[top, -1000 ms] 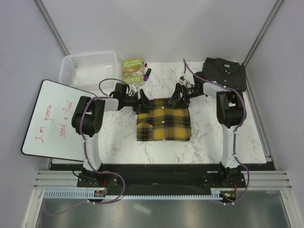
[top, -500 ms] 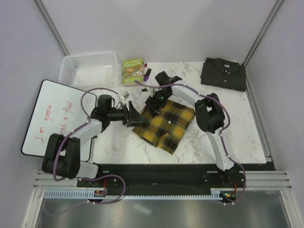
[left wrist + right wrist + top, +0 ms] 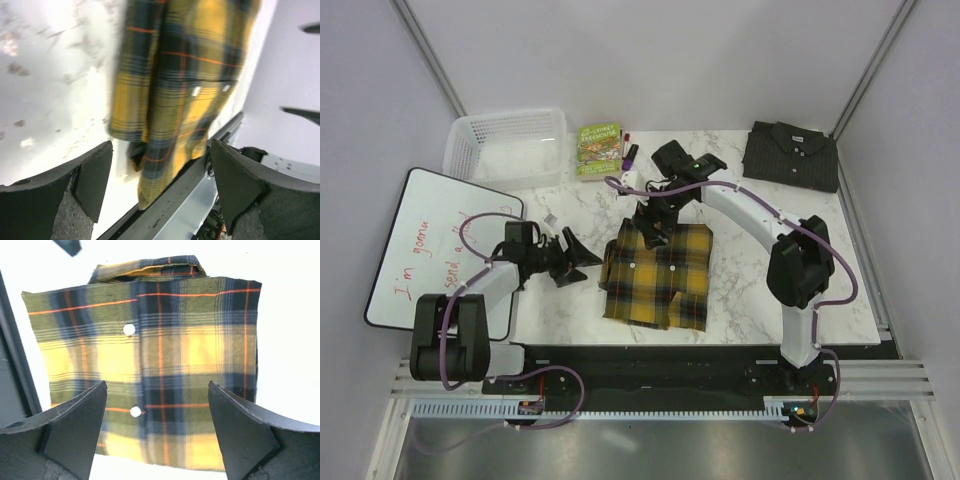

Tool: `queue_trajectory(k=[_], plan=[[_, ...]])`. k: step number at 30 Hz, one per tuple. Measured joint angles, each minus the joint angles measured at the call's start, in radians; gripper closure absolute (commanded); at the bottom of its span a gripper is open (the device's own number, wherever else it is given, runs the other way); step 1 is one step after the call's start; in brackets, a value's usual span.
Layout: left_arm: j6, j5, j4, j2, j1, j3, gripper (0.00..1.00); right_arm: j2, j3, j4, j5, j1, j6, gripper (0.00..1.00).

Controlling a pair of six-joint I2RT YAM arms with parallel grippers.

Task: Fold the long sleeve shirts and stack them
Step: Fold the shirt

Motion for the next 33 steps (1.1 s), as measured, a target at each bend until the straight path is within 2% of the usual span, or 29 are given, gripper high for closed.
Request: queue_trajectory(k=[5,9,12,21,33], plan=[[0.05,-0.051,-0.011,0.064,-0.001,-0.005,0.17,-0.058,-0.094,0.013,-0.022,0.005,0.088,0.19],[0.088,-0.04,0.006,0.183,-0.001,0.019,0.25,-0.006,-0.171,0.023,-0.041,0.013,0.158,0.27],[0.098,0.02,0.027,0.275,-0.001,0.071,0.29,0.055,-0.174,0.039,-0.045,0.012,0.199,0.28],[0.09,0.119,0.14,0.396,-0.02,0.114,0.3,0.105,-0.162,0.058,-0.047,0.006,0.254,0.31],[0.015,0.195,0.24,0.483,-0.031,0.132,0.34,0.122,-0.148,0.055,-0.049,-0.006,0.262,0.32]])
